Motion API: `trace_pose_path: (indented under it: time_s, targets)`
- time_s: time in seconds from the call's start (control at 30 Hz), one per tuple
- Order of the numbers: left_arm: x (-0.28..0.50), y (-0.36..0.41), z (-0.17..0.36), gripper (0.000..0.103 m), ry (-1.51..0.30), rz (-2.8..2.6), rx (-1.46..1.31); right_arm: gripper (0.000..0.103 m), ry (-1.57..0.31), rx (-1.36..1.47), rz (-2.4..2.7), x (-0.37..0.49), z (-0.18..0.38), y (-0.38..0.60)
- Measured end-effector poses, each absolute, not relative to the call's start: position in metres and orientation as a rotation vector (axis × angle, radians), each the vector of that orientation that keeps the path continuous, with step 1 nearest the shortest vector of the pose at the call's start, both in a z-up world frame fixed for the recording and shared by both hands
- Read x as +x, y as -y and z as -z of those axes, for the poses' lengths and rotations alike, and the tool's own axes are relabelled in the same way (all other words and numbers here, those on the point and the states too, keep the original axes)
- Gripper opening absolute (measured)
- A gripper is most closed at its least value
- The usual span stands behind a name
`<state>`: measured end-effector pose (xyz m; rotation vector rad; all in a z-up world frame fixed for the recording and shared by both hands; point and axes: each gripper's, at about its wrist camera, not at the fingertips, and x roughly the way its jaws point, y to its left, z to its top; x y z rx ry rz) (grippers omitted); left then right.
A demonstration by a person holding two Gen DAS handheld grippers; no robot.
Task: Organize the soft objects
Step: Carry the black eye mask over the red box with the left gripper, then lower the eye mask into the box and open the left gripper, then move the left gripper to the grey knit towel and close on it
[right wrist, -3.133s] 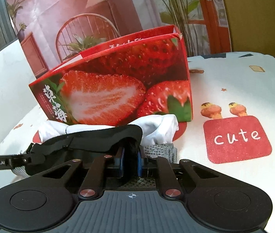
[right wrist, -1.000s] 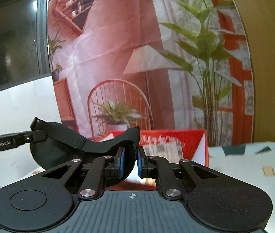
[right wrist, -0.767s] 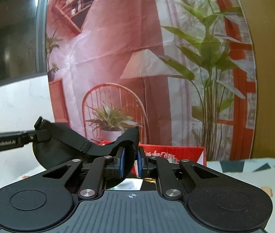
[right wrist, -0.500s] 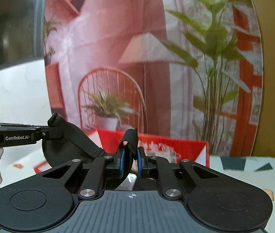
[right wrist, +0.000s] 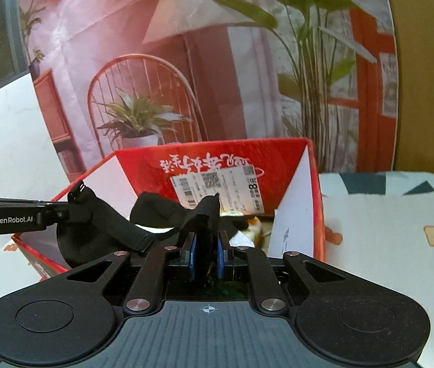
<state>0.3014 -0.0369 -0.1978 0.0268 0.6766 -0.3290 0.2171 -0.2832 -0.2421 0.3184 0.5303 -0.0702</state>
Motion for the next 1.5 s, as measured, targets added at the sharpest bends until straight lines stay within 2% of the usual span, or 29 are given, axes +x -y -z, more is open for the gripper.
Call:
trace_pose_path:
  time_s: [0.1, 0.23, 0.27, 0.33, 0.37, 0.4, 0.43, 0.5, 0.67, 1.0, 1.1, 1.2, 1.5]
  targets:
    - [0.302, 0.038, 0.202, 0.009, -0.698, 0.333, 0.020, 0.014, -0.532, 0.321, 0.066, 0.217, 0.242, 0.283]
    - [0.305, 0.034, 0.199, 0.011, -0.713, 0.356, -0.017, 0.024, -0.517, 0.309, 0.081, 0.213, 0.237, 0.282]
    - [0.305, 0.034, 0.197, 0.014, -0.710, 0.353, -0.008, 0.026, -0.514, 0.301, 0.085, 0.213, 0.235, 0.281]
    - [0.304, 0.033, 0.195, 0.026, -0.698, 0.344, 0.008, 0.035, -0.507, 0.283, 0.098, 0.210, 0.232, 0.280]
    - [0.303, 0.031, 0.193, 0.040, -0.686, 0.336, 0.012, 0.040, -0.502, 0.274, 0.108, 0.207, 0.230, 0.279]
    - [0.301, 0.028, 0.191, 0.050, -0.671, 0.327, 0.014, 0.050, -0.497, 0.268, 0.117, 0.206, 0.229, 0.278]
    - [0.300, 0.026, 0.188, 0.053, -0.657, 0.318, 0.018, 0.058, -0.488, 0.260, 0.128, 0.202, 0.227, 0.278]
    - [0.298, 0.021, 0.183, 0.062, -0.640, 0.296, 0.030, 0.060, -0.475, 0.248, 0.142, 0.197, 0.224, 0.278]
    - [0.288, 0.004, 0.168, 0.065, -0.596, 0.268, 0.008, 0.063, -0.439, 0.250, 0.164, 0.180, 0.218, 0.280]
    - [0.225, -0.037, 0.168, 0.085, -0.590, 0.260, -0.123, 0.066, -0.340, 0.202, 0.120, 0.134, 0.214, 0.254]
    - [0.208, -0.041, 0.185, 0.087, -0.622, 0.248, -0.092, 0.074, -0.342, 0.193, 0.125, 0.123, 0.222, 0.245]
    - [0.194, -0.043, 0.206, 0.087, -0.674, 0.252, -0.054, 0.102, -0.358, 0.198, 0.158, 0.114, 0.234, 0.237]
    - [0.171, -0.050, 0.249, 0.086, -0.823, 0.247, -0.126, 0.102, -0.521, 0.235, 0.176, 0.103, 0.272, 0.231]
